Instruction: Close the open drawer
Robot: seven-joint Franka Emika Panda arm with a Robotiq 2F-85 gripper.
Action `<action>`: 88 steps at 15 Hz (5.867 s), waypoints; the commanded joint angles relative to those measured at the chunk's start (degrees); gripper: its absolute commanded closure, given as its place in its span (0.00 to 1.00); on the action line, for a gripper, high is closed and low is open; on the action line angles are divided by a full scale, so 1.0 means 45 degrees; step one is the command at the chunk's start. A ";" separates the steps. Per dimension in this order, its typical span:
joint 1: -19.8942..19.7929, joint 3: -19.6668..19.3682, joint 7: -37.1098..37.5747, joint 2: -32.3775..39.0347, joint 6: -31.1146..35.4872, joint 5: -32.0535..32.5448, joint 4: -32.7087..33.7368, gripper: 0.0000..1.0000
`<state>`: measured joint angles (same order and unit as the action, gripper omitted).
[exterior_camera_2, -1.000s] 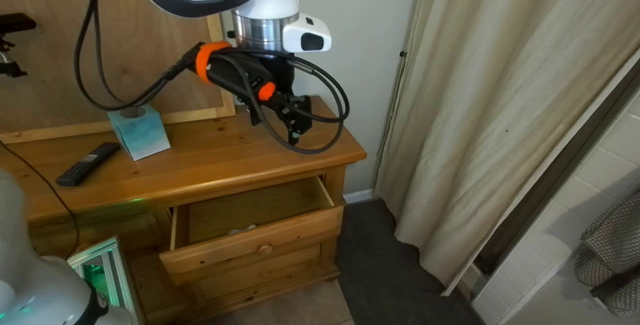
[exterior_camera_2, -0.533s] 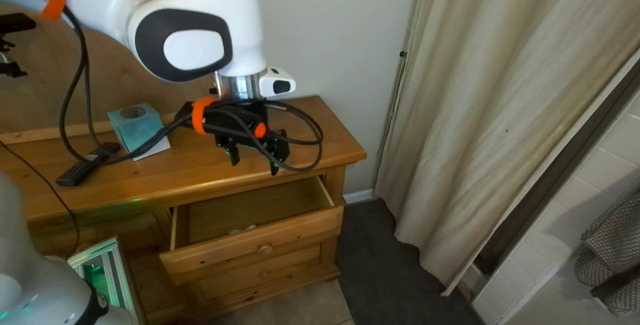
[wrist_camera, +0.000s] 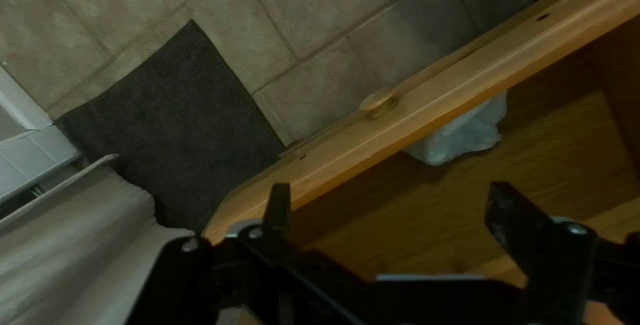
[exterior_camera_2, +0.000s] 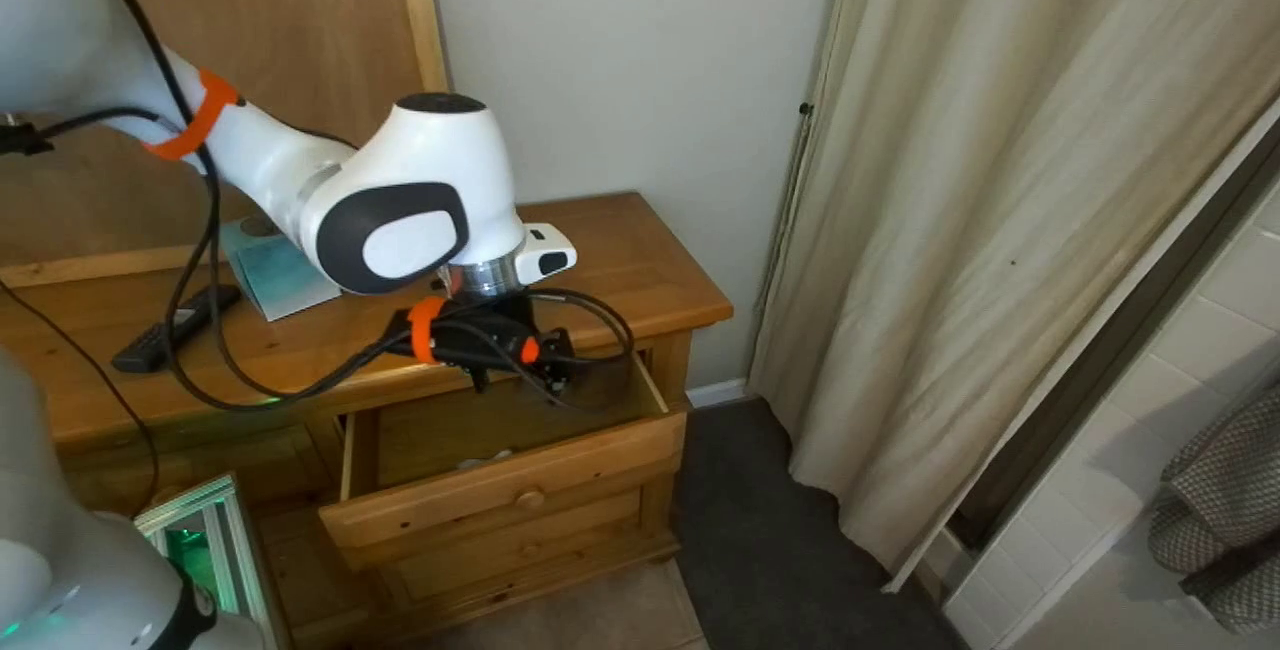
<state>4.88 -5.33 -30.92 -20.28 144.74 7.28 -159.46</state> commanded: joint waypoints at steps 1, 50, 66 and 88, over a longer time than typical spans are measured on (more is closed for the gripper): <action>-0.0161 0.0115 -0.0325 0.2299 0.1828 0.0892 0.0000 0.00; -0.6754 0.4164 -0.3622 1.2810 1.4051 0.6530 0.0271 0.00; -0.4351 0.4247 0.1037 1.5371 1.5470 1.0795 0.3622 0.00; -0.6501 0.4067 0.2276 0.5740 0.4567 0.7132 0.0034 0.00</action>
<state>-20.97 7.31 -19.11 15.25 173.39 49.21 -152.65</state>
